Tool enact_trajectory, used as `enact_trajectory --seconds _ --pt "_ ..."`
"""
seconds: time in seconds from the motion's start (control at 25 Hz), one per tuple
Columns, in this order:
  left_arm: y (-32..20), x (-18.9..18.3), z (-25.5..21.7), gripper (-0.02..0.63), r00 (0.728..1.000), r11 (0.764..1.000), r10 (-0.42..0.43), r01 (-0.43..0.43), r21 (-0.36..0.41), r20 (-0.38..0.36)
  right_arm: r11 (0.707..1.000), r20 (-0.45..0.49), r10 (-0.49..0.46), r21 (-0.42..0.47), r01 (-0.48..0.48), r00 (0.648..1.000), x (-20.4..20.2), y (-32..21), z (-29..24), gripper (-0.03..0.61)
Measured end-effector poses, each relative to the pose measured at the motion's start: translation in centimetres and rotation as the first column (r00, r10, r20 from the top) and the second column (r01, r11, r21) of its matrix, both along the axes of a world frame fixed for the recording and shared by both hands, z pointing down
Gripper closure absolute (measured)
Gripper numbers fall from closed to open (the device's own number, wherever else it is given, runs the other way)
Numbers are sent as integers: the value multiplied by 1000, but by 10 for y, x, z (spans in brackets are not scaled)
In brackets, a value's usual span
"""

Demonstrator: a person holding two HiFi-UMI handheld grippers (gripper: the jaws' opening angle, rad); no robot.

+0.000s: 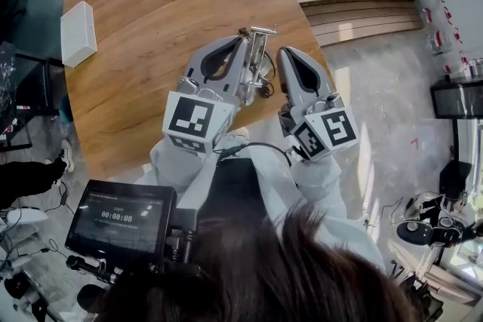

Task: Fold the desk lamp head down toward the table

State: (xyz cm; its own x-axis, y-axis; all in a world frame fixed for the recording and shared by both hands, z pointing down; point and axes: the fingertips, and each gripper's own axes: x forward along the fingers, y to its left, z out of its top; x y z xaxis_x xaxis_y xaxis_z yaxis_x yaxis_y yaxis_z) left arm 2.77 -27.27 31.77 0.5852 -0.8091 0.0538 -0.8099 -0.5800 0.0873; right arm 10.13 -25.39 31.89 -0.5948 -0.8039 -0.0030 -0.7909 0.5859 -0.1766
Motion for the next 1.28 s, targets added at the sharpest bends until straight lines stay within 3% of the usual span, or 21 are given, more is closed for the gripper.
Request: enact_trajectory --seconds 0.6,1.28 --pt "4 4 0 611 1000 1000 8 -8 9 -3 1000 -53 -30 7 30 998 -14 5 -1 578" --pt "0 -1 -3 611 1000 1000 -6 6 19 6 1000 -35 -30 -3 30 999 -14 1 -1 578"
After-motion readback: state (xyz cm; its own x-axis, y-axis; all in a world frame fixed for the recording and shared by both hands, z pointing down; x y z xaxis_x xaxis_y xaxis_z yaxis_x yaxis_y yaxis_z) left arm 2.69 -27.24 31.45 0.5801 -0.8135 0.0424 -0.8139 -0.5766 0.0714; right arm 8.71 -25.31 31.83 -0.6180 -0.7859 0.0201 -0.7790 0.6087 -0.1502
